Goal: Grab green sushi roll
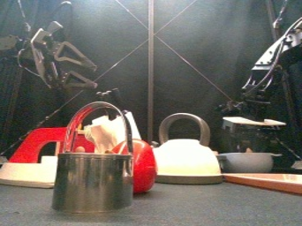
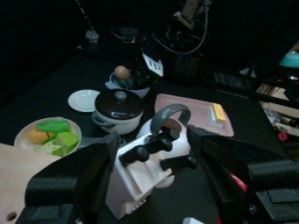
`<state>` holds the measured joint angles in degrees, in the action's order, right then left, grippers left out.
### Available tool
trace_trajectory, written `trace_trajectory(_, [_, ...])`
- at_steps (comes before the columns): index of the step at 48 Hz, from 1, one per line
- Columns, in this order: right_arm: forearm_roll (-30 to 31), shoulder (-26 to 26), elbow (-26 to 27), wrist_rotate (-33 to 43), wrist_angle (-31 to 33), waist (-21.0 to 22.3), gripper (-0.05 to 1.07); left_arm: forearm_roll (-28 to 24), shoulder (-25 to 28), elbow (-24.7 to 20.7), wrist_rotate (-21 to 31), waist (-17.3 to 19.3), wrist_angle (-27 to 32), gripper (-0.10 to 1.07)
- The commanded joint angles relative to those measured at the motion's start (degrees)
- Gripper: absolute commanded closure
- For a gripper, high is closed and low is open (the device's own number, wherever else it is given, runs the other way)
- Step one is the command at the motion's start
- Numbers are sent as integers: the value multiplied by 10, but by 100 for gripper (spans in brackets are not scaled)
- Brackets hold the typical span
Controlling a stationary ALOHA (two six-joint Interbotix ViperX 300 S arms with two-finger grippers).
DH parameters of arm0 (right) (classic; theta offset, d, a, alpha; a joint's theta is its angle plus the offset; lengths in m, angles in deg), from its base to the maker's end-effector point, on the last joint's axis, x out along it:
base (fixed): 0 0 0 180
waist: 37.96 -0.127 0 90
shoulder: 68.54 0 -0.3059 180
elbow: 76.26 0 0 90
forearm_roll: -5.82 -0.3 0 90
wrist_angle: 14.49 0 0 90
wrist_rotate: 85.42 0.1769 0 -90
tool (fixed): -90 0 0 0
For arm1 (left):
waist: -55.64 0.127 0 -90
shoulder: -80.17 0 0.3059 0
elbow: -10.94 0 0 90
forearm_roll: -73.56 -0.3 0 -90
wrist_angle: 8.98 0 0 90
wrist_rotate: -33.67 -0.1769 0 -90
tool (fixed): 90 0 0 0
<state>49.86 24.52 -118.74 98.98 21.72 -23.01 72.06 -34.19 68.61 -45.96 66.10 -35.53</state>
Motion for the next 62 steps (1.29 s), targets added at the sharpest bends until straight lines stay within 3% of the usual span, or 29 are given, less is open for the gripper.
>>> trace_trajectory(1, [4, -7, 15, 0, 0, 4, 28, -1, 0, -7, -1, 0, -2, 2])
trace_trajectory(14, [-7, -25, 17, -2, 2, 0, 37, 0, 0, -7, -1, 0, -2, 2])
trace_trajectory(39, [-20, -57, 18, -3, 20, -32, 38, 0, 0, -7, -1, 1, -3, 2])
trace_trajectory(62, [-17, -82, 18, -11, 39, -34, 38, 0, 0, -7, -1, 1, -2, 2])
